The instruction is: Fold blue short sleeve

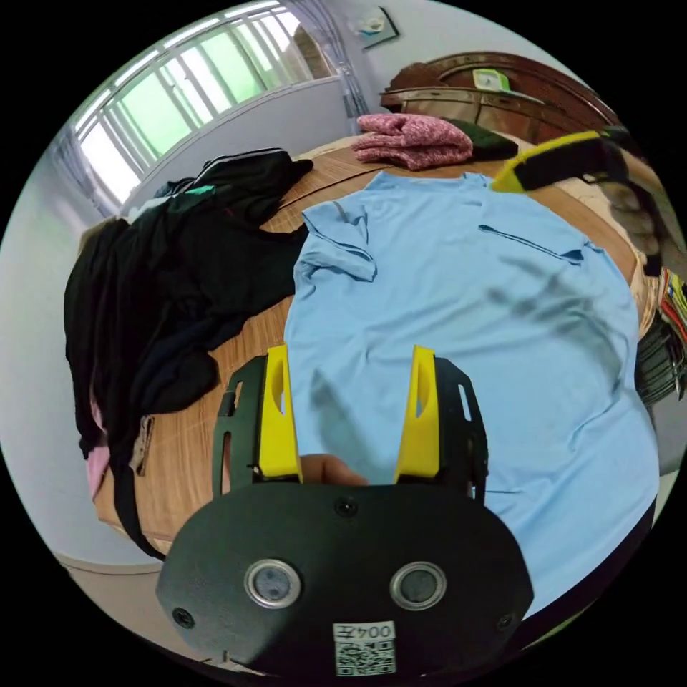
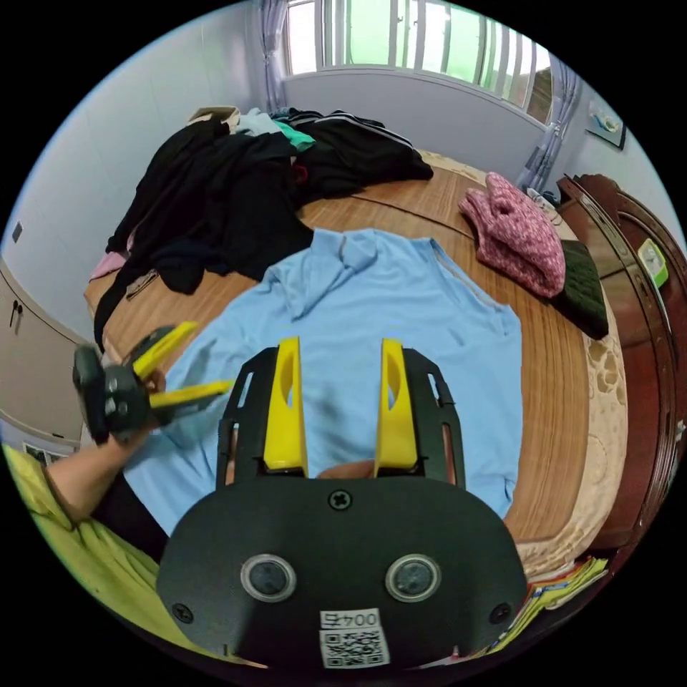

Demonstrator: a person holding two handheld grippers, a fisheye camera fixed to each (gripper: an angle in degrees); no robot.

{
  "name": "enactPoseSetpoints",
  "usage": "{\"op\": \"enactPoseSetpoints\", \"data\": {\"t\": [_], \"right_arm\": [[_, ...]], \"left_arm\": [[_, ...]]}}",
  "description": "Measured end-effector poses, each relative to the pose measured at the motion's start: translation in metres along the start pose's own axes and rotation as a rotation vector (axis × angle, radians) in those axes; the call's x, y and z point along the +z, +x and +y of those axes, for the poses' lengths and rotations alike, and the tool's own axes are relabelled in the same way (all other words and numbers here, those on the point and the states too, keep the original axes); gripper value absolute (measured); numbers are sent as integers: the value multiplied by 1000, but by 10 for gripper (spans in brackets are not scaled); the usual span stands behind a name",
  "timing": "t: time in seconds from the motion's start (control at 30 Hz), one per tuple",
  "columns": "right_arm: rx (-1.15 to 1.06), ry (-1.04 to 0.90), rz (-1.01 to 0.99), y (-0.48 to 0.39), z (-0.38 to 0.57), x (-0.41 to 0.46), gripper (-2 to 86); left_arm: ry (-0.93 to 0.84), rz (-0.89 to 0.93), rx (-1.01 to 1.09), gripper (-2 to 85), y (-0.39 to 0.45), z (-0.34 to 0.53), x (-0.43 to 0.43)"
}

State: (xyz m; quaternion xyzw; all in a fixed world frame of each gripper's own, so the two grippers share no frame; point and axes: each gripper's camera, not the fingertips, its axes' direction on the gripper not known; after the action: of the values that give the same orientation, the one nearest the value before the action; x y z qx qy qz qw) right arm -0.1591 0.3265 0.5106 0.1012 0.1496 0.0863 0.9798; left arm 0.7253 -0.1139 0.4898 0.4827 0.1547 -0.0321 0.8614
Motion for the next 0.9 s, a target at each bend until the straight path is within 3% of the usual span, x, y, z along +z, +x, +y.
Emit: {"op": "enactPoseSetpoints", "data": {"t": [0.2, 0.37, 0.5, 0.67, 0.9], "right_arm": [[22, -22, 3, -12, -88, 57, 143], [43, 23, 77, -45, -136, 84, 118], [61, -10, 122, -54, -149, 109, 101], [42, -61, 246, -47, -155, 126, 14], [157, 96, 198, 12, -104, 66, -2]], "left_arm": [[72, -16, -45, 230, -35, 25, 7], [9, 133, -52, 226, -63, 31, 31], [-3, 190, -52, 225, -80, 37, 42], [2, 155, -10, 222, -85, 42, 48], [-21, 154, 45, 221, -89, 41, 60]]}}
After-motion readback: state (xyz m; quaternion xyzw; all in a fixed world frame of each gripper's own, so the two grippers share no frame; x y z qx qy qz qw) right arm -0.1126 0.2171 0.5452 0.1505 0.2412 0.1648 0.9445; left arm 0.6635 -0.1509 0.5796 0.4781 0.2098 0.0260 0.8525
